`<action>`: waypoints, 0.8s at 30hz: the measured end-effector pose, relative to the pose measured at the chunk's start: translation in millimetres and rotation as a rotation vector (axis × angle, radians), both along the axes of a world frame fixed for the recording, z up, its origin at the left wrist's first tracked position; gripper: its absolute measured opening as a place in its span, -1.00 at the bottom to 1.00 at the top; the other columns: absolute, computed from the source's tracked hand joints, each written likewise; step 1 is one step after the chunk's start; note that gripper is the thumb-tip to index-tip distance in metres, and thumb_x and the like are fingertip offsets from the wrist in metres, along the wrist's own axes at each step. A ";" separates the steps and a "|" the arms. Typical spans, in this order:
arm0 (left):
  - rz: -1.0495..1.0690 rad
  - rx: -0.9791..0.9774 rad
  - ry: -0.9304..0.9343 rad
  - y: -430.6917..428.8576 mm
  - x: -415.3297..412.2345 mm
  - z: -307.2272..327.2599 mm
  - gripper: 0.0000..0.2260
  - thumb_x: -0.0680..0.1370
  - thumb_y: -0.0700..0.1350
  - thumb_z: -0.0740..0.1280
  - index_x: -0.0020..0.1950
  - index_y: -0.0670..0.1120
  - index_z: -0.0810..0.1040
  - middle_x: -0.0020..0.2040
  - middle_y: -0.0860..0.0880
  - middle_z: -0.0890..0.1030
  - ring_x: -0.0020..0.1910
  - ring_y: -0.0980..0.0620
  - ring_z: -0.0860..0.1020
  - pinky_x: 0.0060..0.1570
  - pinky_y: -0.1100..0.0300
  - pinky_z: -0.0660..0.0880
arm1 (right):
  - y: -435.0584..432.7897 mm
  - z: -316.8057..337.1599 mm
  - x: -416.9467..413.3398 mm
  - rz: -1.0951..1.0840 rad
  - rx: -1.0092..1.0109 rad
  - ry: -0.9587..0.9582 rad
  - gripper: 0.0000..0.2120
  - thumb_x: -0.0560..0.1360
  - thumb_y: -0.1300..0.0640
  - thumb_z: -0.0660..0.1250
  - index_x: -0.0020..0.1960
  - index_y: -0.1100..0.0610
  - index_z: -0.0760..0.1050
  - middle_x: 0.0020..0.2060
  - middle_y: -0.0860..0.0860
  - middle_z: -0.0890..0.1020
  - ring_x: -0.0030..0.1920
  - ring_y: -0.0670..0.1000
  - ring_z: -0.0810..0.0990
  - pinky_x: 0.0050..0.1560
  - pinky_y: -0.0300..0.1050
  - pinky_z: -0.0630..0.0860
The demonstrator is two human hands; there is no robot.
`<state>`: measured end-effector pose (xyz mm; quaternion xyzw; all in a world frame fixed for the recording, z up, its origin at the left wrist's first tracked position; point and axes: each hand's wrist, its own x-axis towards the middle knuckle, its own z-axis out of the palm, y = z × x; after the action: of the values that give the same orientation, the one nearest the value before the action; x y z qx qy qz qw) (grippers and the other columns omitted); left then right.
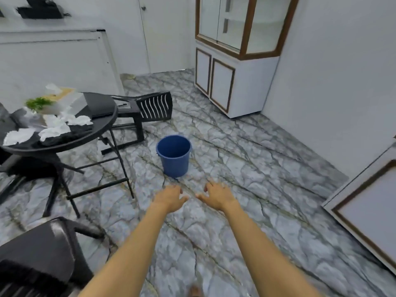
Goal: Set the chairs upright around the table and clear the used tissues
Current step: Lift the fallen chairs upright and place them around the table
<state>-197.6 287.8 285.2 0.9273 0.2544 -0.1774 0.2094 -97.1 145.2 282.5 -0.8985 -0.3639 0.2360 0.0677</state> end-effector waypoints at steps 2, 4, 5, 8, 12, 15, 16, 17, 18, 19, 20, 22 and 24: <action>-0.035 0.001 0.031 -3.0 35.5 -11.4 -0.55 0.57 0.15 0.14 0.33 -0.12 0.35 0.30 -0.14 0.46 0.25 -0.12 0.45 0.20 0.02 0.43 | -1.1 -10.7 34.8 -0.017 -0.023 0.030 -0.43 0.56 -0.24 0.10 0.32 0.19 0.35 0.44 0.13 0.33 0.40 0.13 0.33 0.32 0.04 0.30; -0.058 -0.006 0.061 -0.4 76.9 -19.7 -0.53 0.57 0.16 0.14 0.34 -0.13 0.35 0.31 -0.14 0.45 0.27 -0.11 0.44 0.24 0.01 0.42 | 3.2 -16.4 76.9 -0.033 -0.041 0.042 -0.42 0.56 -0.25 0.08 0.34 0.19 0.34 0.39 0.15 0.37 0.36 0.14 0.36 0.31 0.06 0.33; -0.055 -0.021 0.066 3.5 100.2 -22.6 -0.54 0.57 0.16 0.14 0.33 -0.13 0.35 0.32 -0.14 0.45 0.28 -0.11 0.44 0.24 0.02 0.41 | 6.9 -16.7 99.8 -0.039 -0.046 0.044 -0.41 0.56 -0.25 0.06 0.35 0.19 0.33 0.39 0.15 0.37 0.37 0.14 0.36 0.31 0.06 0.34; -0.051 -0.056 0.065 18.6 174.2 -21.6 -0.57 0.57 0.13 0.15 0.29 -0.14 0.38 0.30 -0.15 0.46 0.25 -0.13 0.45 0.20 0.03 0.41 | 20.1 -12.2 169.7 -0.061 -0.057 0.063 -0.42 0.57 -0.25 0.05 0.35 0.19 0.34 0.37 0.15 0.39 0.35 0.15 0.37 0.29 0.07 0.36; -0.049 -0.038 0.038 47.5 276.8 -15.3 -0.54 0.56 0.18 0.12 0.29 -0.13 0.39 0.27 -0.14 0.48 0.23 -0.14 0.46 0.22 -0.05 0.41 | 38.4 -6.4 267.2 -0.083 -0.040 0.062 -0.42 0.57 -0.25 0.03 0.33 0.19 0.36 0.35 0.15 0.41 0.32 0.17 0.39 0.27 0.09 0.35; -0.038 -0.056 0.049 68.2 344.7 -13.0 -0.50 0.56 0.22 0.09 0.29 -0.13 0.39 0.26 -0.15 0.49 0.22 -0.15 0.47 0.21 -0.07 0.43 | 54.3 -9.7 339.6 -0.084 -0.028 0.070 -0.42 0.57 -0.26 0.02 0.33 0.18 0.36 0.35 0.14 0.41 0.31 0.16 0.39 0.28 0.11 0.35; -0.022 -0.065 0.054 76.2 366.4 -14.2 -0.49 0.56 0.23 0.08 0.28 -0.14 0.39 0.26 -0.15 0.50 0.20 -0.15 0.48 0.20 -0.06 0.43 | 60.9 -11.1 364.9 -0.084 -0.025 0.076 -0.42 0.57 -0.26 0.02 0.32 0.17 0.36 0.34 0.14 0.41 0.31 0.15 0.40 0.28 0.11 0.35; -0.005 -0.077 0.055 85.0 388.5 -16.3 -0.49 0.56 0.23 0.07 0.27 -0.14 0.40 0.25 -0.14 0.51 0.19 -0.15 0.49 0.20 -0.06 0.43 | 68.3 -12.7 390.7 -0.084 -0.023 0.083 -0.42 0.57 -0.27 0.02 0.31 0.17 0.37 0.34 0.14 0.42 0.30 0.15 0.40 0.27 0.10 0.36; 0.015 -0.092 0.051 94.4 410.2 -18.3 -0.49 0.56 0.24 0.06 0.25 -0.14 0.42 0.23 -0.14 0.52 0.17 -0.14 0.50 0.19 -0.07 0.44 | 76.4 -14.0 416.2 -0.076 -0.025 0.089 -0.43 0.57 -0.27 0.02 0.30 0.17 0.37 0.33 0.14 0.42 0.29 0.15 0.41 0.26 0.10 0.37; 0.041 -0.106 0.046 103.4 430.6 -21.5 -0.49 0.56 0.24 0.06 0.23 -0.13 0.43 0.22 -0.13 0.52 0.14 -0.14 0.50 0.19 -0.07 0.44 | 84.2 -16.6 441.3 -0.058 -0.030 0.093 -0.43 0.57 -0.27 0.01 0.30 0.17 0.37 0.32 0.14 0.42 0.28 0.15 0.42 0.25 0.08 0.38; 0.077 -0.114 0.038 114.7 455.0 -25.3 -0.49 0.55 0.25 0.06 0.21 -0.13 0.44 0.20 -0.13 0.53 0.12 -0.14 0.51 0.18 -0.08 0.44 | 94.8 -19.6 471.5 -0.028 -0.039 0.090 -0.43 0.57 -0.26 0.01 0.30 0.17 0.37 0.32 0.15 0.42 0.28 0.16 0.42 0.23 0.08 0.38; 0.117 -0.118 0.039 131.7 486.9 -27.5 -0.50 0.55 0.26 0.05 0.17 -0.13 0.44 0.17 -0.14 0.54 0.10 -0.15 0.51 0.15 -0.07 0.45 | 112.6 -23.3 512.8 0.005 -0.043 0.092 -0.42 0.58 -0.26 0.00 0.32 0.17 0.36 0.33 0.15 0.41 0.29 0.17 0.41 0.25 0.09 0.38; 0.188 -0.125 0.040 153.1 534.4 -28.7 -0.51 0.56 0.24 0.06 0.16 -0.14 0.44 0.16 -0.16 0.54 0.10 -0.16 0.51 0.12 -0.05 0.44 | 141.0 -24.9 570.8 0.058 -0.050 0.099 -0.40 0.57 -0.27 0.01 0.32 0.18 0.37 0.32 0.15 0.42 0.28 0.17 0.42 0.24 0.10 0.40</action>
<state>336.8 440.9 256.6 0.8808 0.3328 -0.1909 0.2774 473.6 286.2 257.6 -0.8762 -0.3801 0.2909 0.0563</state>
